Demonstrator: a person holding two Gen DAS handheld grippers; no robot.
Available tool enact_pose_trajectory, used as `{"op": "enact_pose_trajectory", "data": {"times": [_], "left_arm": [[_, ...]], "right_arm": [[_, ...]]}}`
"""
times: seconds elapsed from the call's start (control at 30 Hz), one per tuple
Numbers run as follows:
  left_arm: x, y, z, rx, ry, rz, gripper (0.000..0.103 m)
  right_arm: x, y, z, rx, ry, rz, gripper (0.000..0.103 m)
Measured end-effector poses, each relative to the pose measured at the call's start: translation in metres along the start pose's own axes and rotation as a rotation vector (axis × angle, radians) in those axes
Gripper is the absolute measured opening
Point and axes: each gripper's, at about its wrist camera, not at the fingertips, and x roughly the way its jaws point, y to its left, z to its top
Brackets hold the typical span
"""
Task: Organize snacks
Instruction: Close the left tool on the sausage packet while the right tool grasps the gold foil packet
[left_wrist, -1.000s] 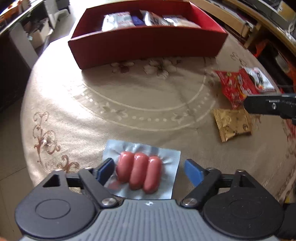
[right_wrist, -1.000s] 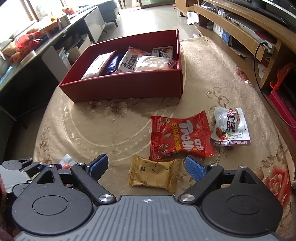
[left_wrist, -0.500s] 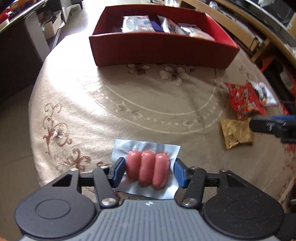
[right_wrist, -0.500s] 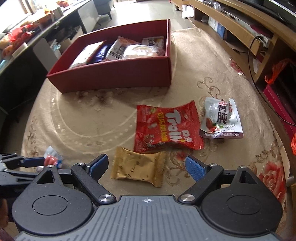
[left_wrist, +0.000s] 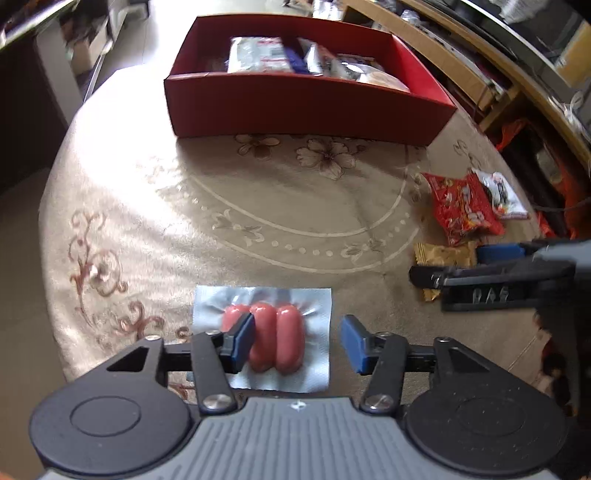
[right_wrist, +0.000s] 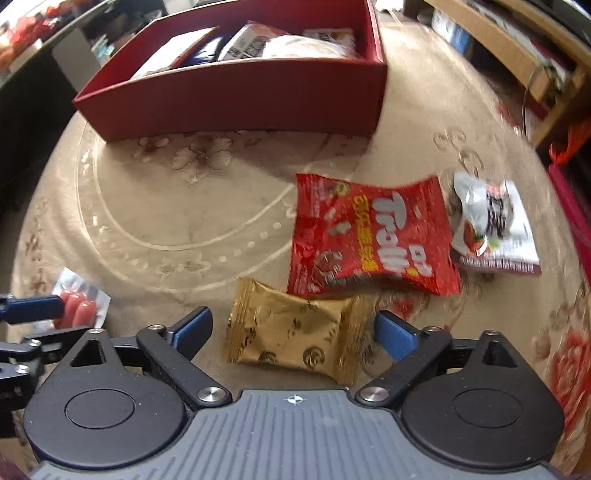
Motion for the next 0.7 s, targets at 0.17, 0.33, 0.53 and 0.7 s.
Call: {"op": "enact_pose_trajectory", "data": {"times": [0.17, 0.33, 0.53, 0.7], "left_arm": [[-0.003, 0.029, 0.008, -0.154, 0.019, -0.034, 0.054], [-0.011, 0.047, 0.005, -0.212, -0.001, -0.014, 0.06], [-0.011, 0.058, 0.002, -0.279, 0.009, -0.042, 0.062], [-0.009, 0.054, 0.001, -0.267, 0.002, -0.016, 0.07]], "right_arm": [[-0.009, 0.012, -0.021, -0.047, 0.06, 0.091, 0.092], [-0.028, 0.032, -0.051, -0.156, 0.107, 0.18, 0.087], [-0.019, 0.045, -0.023, -0.22, -0.003, 0.0, 0.087], [0.004, 0.059, -0.012, -0.28, 0.018, -0.007, 0.067]]}}
